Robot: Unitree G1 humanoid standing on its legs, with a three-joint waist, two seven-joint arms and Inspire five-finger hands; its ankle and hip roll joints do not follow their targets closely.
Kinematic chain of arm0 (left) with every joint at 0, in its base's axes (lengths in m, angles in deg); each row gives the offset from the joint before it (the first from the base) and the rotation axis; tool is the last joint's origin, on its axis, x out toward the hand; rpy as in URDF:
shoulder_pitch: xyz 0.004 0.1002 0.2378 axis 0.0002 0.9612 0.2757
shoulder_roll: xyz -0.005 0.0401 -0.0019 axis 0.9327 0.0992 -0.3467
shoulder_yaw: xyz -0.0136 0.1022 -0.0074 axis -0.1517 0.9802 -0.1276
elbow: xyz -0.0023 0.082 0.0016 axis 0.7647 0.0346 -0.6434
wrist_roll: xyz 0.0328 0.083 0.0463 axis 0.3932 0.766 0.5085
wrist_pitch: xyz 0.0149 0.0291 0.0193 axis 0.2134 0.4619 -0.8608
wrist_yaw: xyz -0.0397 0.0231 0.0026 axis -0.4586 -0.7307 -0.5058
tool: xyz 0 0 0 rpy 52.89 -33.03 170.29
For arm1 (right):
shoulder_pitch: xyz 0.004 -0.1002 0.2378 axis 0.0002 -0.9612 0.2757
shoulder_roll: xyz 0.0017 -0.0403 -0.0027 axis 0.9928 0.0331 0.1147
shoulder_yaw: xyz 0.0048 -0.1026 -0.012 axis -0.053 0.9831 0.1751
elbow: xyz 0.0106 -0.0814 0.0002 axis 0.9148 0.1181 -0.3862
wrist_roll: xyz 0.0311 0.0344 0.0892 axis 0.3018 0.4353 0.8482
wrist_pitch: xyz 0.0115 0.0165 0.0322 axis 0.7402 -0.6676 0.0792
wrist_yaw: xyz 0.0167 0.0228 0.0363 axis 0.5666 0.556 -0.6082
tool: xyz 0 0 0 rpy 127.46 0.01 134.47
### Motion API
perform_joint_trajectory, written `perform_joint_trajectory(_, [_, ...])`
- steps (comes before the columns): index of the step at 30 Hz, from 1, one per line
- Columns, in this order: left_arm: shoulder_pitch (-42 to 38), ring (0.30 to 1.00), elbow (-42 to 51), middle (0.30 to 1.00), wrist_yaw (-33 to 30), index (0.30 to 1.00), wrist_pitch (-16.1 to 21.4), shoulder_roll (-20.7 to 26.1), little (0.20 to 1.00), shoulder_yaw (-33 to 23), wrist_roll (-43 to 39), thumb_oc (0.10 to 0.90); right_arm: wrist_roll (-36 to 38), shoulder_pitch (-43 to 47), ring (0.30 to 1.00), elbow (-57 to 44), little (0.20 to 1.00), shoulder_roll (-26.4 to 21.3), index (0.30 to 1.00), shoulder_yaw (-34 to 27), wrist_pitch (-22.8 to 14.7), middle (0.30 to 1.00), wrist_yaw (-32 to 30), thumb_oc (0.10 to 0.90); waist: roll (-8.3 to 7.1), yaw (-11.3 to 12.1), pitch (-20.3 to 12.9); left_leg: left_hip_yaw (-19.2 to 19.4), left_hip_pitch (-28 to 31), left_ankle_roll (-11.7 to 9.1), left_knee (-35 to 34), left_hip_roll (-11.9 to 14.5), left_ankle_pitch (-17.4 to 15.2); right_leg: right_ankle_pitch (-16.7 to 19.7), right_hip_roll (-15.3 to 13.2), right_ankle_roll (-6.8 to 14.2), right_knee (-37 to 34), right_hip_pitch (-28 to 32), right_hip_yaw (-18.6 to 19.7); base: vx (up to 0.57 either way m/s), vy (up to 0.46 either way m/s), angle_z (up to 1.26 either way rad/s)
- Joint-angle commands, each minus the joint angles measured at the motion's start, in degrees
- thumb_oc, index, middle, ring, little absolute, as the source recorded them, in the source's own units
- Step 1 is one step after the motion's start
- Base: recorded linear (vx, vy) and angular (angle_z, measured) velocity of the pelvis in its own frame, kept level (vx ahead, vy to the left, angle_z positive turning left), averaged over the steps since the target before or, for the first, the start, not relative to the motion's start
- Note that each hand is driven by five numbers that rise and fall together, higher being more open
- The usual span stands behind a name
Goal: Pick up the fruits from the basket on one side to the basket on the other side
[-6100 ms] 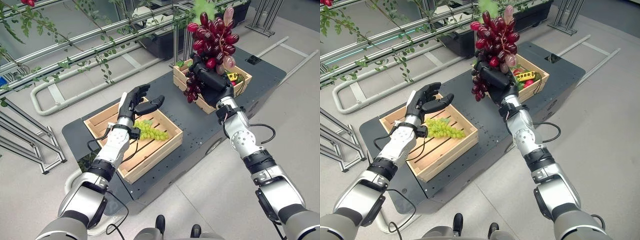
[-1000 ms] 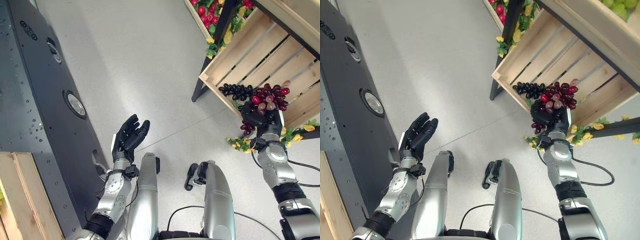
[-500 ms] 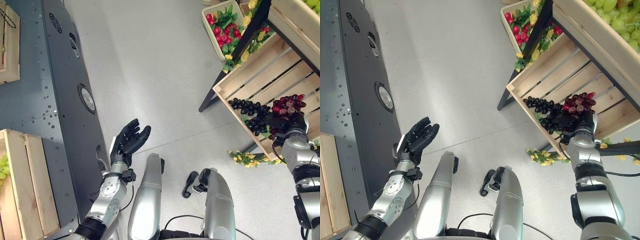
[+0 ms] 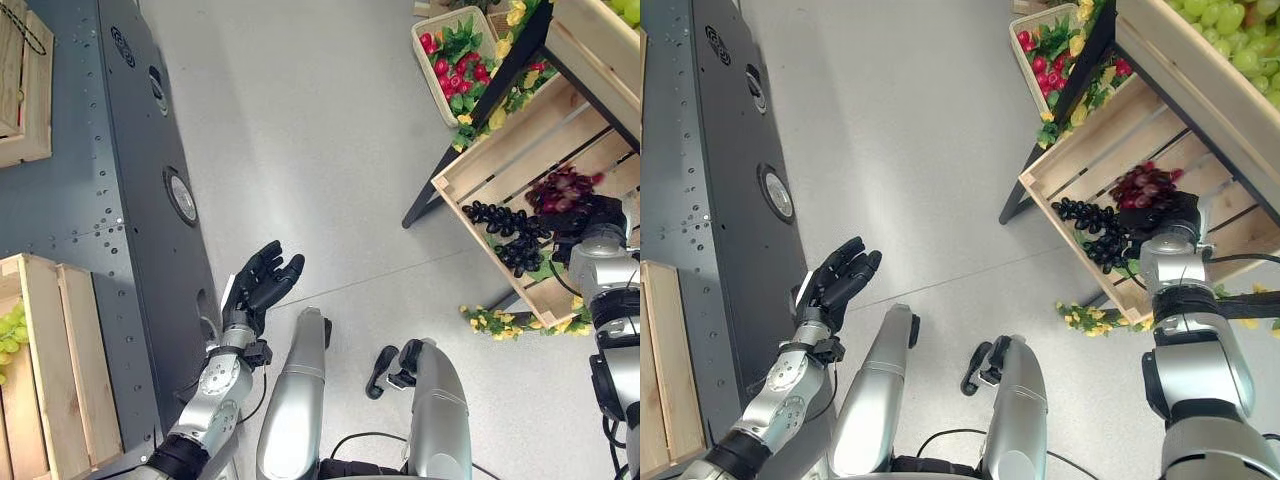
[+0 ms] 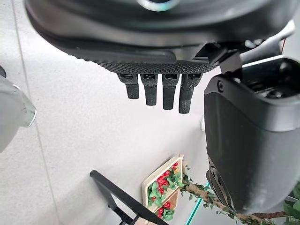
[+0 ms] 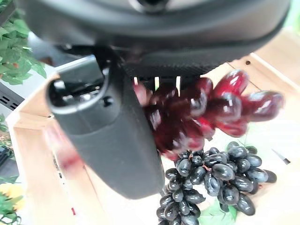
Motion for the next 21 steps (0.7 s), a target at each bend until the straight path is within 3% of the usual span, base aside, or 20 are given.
perform_joint_trajectory(1, [0.05, 0.9, 8.86, 0.9, 1.11, 0.9, 6.34, -0.86, 0.9, 1.18, 0.01, 0.8, -5.51, 5.73, 0.9, 1.03, 0.9, -11.5, 0.9, 3.27, -1.68, 0.9, -4.22, 0.8, 2.13, -0.61, -0.84, 7.56, 3.85, 8.17, 1.03, -1.42, -3.32, 7.48, 2.57, -5.21, -4.02, 2.3, 1.09, 0.0, 0.0, 0.0])
perform_joint_trajectory(15, [-0.62, 0.9, 9.26, 0.9, 0.33, 0.9, 7.8, -1.52, 0.9, 2.78, -0.69, 0.8, -7.3, 8.11, 0.9, 3.89, 0.9, -12.04, 0.9, 3.84, 1.22, 0.9, -8.26, 0.8, 3.47, -1.64, -0.84, 8.9, 4.31, 8.15, -1.07, -1.1, -3.3, 7.41, 2.8, -5.21, -4.98, 1.41, 2.21, -0.01, 0.009, -0.01])
perform_joint_trajectory(18, [-0.86, 0.9, 9.26, 0.9, 0.28, 0.9, 7.97, -1.67, 0.9, 3.03, -0.93, 0.8, -7.37, 8.78, 0.9, 4.57, 0.9, -11.81, 0.9, 4.25, -0.2, 0.9, -7.45, 0.8, 3.63, -1.77, -0.84, 9.21, 4.74, 8.16, -1.66, -1.06, -3.36, 7.41, 2.87, -5.27, -5.38, 1.58, 2.36, -0.02, 0.025, -0.05])
perform_joint_trajectory(21, [-1.08, 0.9, 9.32, 0.9, -0.07, 0.9, 8.17, -1.83, 0.9, 3.09, -1.15, 0.8, -5.35, 8.64, 0.9, 3.07, 0.9, -11.0, 0.9, 4.48, -4.18, 0.9, -5.38, 0.8, 3.7, -2.05, -0.84, 9.46, 5.56, 8.1, -2.32, -0.93, -3.49, 7.31, 2.96, -5.3, -5.98, 2.18, 2.57, -0.01, 0.016, -0.03])
